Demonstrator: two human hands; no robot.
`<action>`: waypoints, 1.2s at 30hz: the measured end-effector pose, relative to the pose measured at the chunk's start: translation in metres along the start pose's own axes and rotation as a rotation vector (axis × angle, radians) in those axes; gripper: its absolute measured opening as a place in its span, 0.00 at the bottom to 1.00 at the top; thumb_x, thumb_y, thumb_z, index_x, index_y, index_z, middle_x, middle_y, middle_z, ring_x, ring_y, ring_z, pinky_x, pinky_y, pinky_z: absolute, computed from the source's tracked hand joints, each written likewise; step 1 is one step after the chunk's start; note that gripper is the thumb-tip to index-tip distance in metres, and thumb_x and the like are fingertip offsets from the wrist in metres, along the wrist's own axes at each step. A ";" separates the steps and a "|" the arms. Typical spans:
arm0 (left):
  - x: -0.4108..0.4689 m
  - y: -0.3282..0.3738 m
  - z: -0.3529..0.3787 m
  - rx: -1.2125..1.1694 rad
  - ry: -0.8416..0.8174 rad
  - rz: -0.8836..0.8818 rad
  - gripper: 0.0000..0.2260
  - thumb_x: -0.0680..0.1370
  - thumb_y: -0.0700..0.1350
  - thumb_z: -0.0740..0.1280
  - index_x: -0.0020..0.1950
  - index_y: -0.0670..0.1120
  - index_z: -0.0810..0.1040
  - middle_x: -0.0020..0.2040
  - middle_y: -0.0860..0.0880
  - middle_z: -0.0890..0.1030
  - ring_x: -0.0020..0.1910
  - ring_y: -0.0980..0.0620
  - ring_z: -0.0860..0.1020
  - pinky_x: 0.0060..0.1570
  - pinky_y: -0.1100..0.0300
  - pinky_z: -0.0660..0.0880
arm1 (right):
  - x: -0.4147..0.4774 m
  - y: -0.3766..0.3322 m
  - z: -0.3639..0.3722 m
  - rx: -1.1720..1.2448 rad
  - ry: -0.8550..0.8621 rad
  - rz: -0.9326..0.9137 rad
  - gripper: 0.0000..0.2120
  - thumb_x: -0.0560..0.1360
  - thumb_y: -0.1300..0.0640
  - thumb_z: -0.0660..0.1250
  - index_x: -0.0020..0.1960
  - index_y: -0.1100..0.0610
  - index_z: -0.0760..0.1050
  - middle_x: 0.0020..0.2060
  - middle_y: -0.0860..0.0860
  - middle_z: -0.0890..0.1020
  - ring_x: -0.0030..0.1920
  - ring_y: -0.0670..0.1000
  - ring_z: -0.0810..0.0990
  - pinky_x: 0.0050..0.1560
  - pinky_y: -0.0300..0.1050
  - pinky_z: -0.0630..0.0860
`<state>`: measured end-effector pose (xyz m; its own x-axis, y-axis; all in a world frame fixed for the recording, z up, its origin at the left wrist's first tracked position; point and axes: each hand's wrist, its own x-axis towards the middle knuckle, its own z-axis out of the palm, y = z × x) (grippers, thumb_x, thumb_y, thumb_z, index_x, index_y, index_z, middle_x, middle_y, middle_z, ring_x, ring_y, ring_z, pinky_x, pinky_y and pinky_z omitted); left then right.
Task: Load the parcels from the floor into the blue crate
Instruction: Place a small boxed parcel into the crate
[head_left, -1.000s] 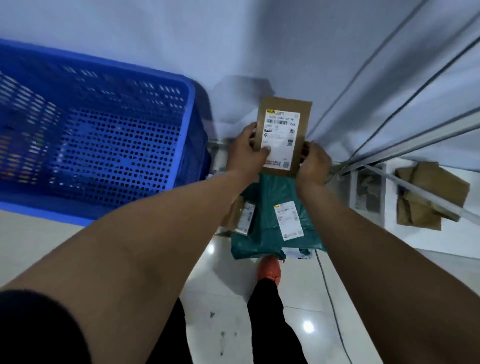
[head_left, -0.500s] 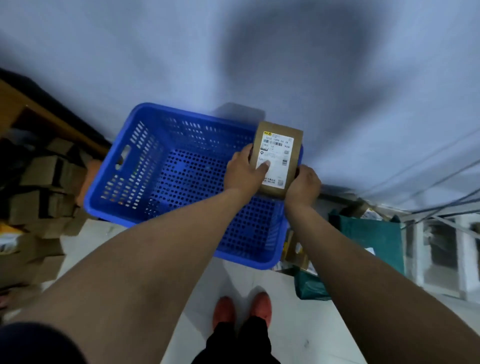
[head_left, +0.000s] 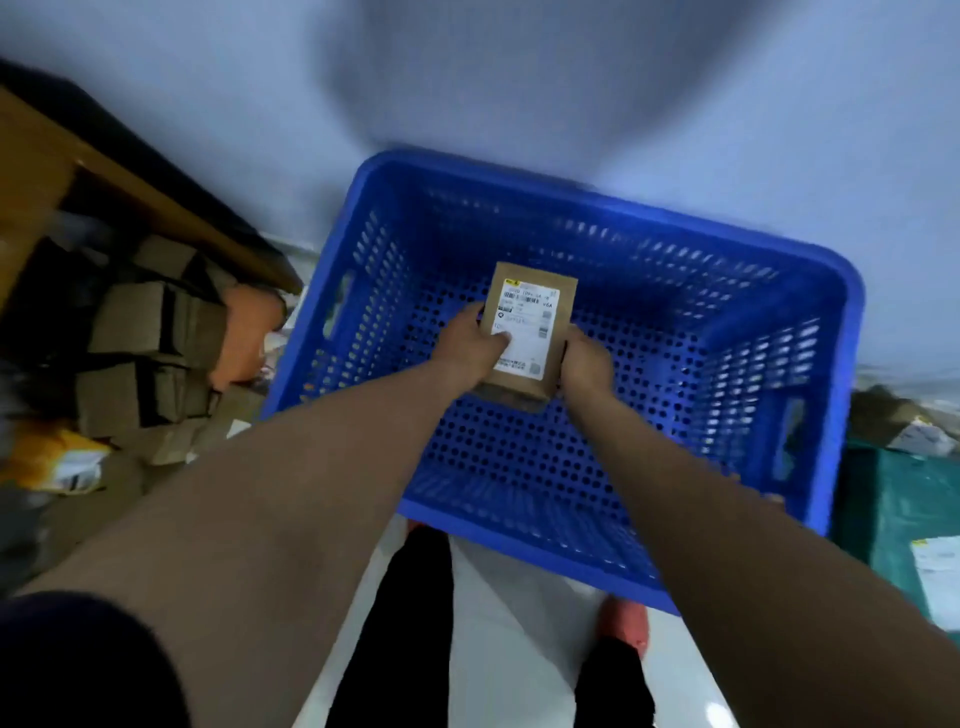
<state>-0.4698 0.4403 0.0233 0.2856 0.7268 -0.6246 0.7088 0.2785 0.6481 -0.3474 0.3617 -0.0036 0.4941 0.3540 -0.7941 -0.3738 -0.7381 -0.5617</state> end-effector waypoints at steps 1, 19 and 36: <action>0.018 -0.011 -0.008 0.012 -0.018 -0.017 0.20 0.81 0.43 0.69 0.72 0.46 0.72 0.65 0.45 0.80 0.60 0.44 0.80 0.55 0.53 0.78 | 0.009 -0.001 0.018 0.019 0.006 0.032 0.22 0.80 0.43 0.58 0.52 0.59 0.82 0.48 0.57 0.85 0.48 0.60 0.84 0.52 0.64 0.81; 0.188 -0.095 -0.053 0.230 0.152 -0.092 0.10 0.83 0.39 0.64 0.63 0.38 0.77 0.62 0.40 0.81 0.56 0.43 0.82 0.44 0.59 0.77 | 0.121 -0.015 0.191 -0.027 -0.022 0.112 0.19 0.76 0.45 0.53 0.42 0.54 0.78 0.55 0.58 0.84 0.51 0.59 0.83 0.58 0.57 0.80; 0.098 0.029 0.002 0.233 0.148 0.231 0.13 0.82 0.39 0.63 0.64 0.36 0.77 0.61 0.36 0.80 0.58 0.38 0.79 0.56 0.46 0.76 | 0.075 -0.087 0.064 -0.506 -0.068 -0.154 0.10 0.82 0.57 0.57 0.48 0.60 0.75 0.39 0.53 0.76 0.36 0.52 0.74 0.30 0.44 0.64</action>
<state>-0.4199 0.5186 -0.0201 0.3705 0.8419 -0.3924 0.7698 -0.0419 0.6370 -0.3278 0.4891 -0.0287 0.4552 0.5038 -0.7342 0.1328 -0.8537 -0.5035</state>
